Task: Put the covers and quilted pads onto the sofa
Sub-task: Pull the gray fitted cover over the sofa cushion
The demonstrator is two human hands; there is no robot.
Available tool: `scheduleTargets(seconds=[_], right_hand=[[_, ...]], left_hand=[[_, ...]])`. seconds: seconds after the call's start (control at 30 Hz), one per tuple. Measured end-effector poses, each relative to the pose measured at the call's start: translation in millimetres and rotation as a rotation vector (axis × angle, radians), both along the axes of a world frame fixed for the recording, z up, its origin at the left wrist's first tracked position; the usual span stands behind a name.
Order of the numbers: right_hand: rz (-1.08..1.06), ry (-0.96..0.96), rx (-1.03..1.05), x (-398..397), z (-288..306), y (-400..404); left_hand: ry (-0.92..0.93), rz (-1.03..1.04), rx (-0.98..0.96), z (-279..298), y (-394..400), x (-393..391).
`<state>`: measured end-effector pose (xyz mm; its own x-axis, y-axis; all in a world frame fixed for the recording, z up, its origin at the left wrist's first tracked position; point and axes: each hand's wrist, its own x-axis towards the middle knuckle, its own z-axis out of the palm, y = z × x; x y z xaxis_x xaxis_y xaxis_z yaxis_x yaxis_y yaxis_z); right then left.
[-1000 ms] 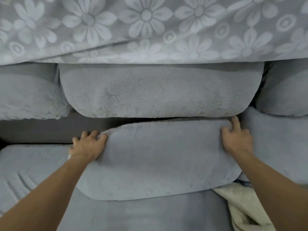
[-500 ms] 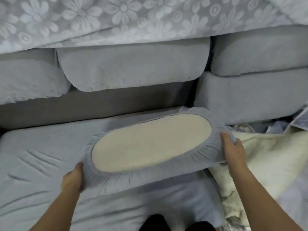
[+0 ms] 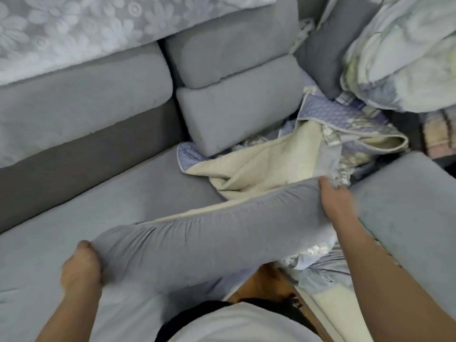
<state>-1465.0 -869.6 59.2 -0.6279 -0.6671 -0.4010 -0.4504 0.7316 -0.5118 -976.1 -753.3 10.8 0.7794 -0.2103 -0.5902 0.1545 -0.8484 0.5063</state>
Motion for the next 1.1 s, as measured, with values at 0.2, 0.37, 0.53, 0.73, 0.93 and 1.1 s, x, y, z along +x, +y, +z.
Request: scheduleTargets(seconds=[0.2,0.37,0.53,0.73,0.93,1.1], right_hand=[[-0.39,0.027,0.033,-180.0,7.4,111.0],[-0.736,-0.017,-0.006,-362.0,3.5,227.5],[-1.102,0.038,0.034,-501.5,11.9,336.9],[-1.005,0.064,0.024,-580.8,-6.6,387.1],[-0.56,0.013,0.345,-530.8,-92.3,384.4],[-0.492,0.177,0.272,-505.1,-96.5,352.6]], left_hand=[[-0.218,-0.504,0.015,28.6,-78.2,-180.6],[-0.243,-0.857,-0.036,19.9,-101.7,-407.1],[-0.158,-1.122,-0.099,45.9,-97.8,-614.1],[0.351,-1.479,-0.321,29.4,-75.8,-777.4],[0.313,-1.971,0.168,-52.1,19.4,-760.4],[0.276,-1.779,0.249,-77.0,3.5,-675.9]])
